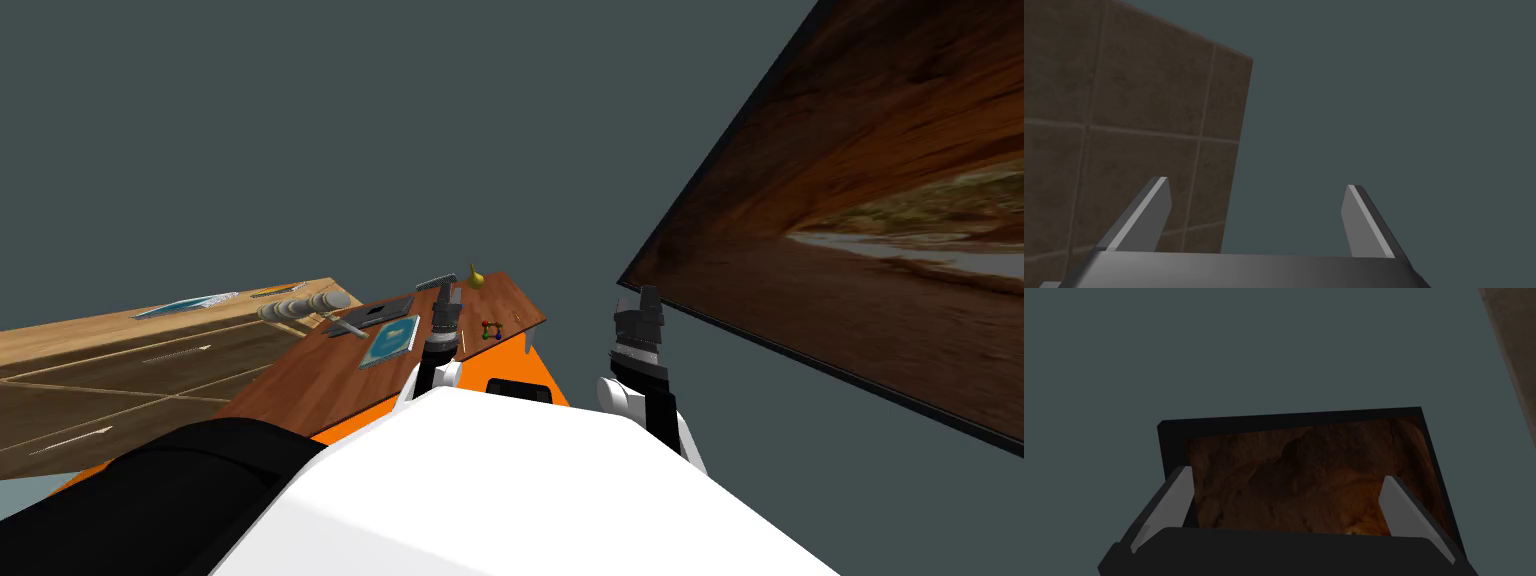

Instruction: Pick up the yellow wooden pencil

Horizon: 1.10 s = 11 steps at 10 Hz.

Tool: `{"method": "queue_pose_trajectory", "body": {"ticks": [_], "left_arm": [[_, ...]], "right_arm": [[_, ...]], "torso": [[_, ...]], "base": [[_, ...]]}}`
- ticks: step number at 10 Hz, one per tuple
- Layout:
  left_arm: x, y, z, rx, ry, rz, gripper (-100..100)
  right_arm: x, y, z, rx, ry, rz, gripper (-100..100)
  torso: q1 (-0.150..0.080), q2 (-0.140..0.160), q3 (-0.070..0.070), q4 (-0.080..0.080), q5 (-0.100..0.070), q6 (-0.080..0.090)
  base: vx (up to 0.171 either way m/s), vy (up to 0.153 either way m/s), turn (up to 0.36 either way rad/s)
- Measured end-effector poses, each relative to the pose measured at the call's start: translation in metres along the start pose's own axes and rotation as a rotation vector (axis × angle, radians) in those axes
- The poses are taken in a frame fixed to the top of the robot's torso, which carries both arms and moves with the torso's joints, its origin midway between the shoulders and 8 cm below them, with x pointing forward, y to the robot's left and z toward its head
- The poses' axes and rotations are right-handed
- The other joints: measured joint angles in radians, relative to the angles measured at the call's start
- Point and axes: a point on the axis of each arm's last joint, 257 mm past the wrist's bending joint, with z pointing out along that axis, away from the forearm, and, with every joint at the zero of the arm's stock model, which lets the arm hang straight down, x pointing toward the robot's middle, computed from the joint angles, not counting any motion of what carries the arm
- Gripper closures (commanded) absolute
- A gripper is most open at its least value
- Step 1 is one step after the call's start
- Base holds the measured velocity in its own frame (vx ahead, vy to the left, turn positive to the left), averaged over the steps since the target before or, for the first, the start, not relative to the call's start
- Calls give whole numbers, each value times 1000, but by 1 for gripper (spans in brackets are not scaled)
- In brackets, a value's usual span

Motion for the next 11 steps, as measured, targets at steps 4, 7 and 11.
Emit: {"method": "queue_pose_trajectory", "body": {"ticks": [4,7,11], "left_arm": [[5,31,0,-74,49,26,-100],[4,64,2,-156,74,46,-100],[5,104,4,-252,97,66,-100]], "right_arm": [[0,0,0,0,0,0,0],[0,0,0,0,0,0,0],[0,0,0,0,0,0,0]], "torso": [[0,-1,-1,0,0,0],[-1,-2,-1,0,0,1],[-1,-1,-1,0,0,0]], "base": [[14,-12,-167],[18,-12,-231],[14,-7,-173]]}}
